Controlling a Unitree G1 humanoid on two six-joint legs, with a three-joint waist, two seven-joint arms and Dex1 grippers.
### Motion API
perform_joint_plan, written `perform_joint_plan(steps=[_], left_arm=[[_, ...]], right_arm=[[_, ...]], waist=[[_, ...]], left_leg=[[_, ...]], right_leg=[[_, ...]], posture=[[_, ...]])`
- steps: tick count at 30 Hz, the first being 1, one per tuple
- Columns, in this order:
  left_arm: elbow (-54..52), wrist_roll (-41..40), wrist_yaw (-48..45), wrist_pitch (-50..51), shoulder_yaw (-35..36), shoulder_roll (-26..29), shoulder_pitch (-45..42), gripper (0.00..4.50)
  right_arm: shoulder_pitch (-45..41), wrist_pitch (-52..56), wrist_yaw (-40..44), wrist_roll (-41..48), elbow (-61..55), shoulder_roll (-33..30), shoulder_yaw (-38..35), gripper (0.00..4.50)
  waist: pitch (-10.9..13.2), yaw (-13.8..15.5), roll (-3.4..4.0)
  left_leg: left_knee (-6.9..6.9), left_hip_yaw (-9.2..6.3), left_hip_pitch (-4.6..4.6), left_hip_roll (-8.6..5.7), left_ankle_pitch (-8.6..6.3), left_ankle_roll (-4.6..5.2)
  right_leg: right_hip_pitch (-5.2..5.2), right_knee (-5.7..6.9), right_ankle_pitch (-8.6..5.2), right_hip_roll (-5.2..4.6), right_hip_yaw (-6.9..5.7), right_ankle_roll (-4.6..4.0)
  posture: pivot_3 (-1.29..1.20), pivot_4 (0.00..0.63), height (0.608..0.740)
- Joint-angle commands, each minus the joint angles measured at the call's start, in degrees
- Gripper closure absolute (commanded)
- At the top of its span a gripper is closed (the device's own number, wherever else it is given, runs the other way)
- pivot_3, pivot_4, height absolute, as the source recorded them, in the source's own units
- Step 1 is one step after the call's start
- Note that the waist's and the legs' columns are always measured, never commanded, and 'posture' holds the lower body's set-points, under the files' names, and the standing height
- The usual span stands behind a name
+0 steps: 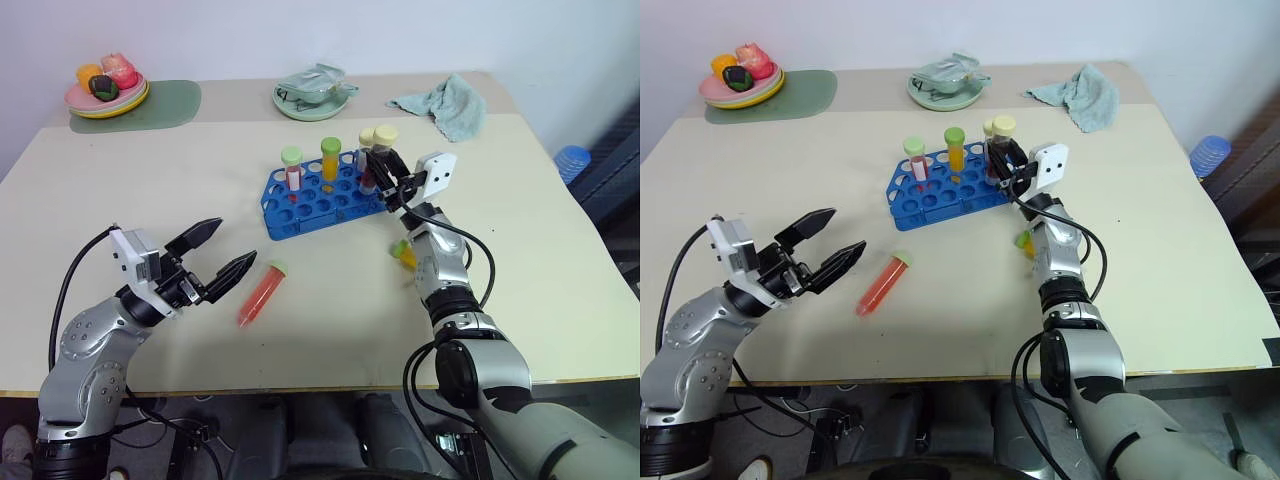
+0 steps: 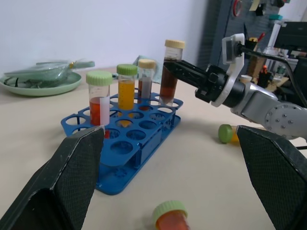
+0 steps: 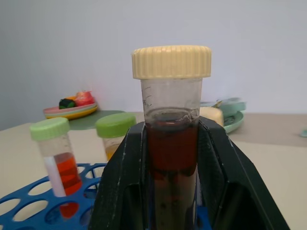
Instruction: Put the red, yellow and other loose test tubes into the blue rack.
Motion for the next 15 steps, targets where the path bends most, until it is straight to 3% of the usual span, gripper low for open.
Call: perform_joint_plan(steps=[1,15], left_arm=[[-1.46,-0.56,-0.07,-0.05,0.25,0.23,-1.19,0.00],[-1.38,-0.43,-0.23,0.05,-0.43,-0.03,-1.53,0.00]], right_arm=[[-2.27,-1.56,-0.43,0.86,-0.73,-1.07,-0.45,3.73],[0.13,-1.33,-0.98,0.28,-0.65,-1.94,0.36,3.73]], waist=[[0.00,0.00,0.00],[0.00,0.01,0.00]], left_leg=[[0.00,0.00,0.00,0.00,0.00,0.00],[0.00,0.00,0.00,0.00,0.00,0.00]], right_leg=[[0.00,0.00,0.00,0.00,0.00,0.00],[0.00,0.00,0.00,0.01,0.00,0.00]], posture=[[0.00,0.150,0.740],[0.00,0.150,0.740]])
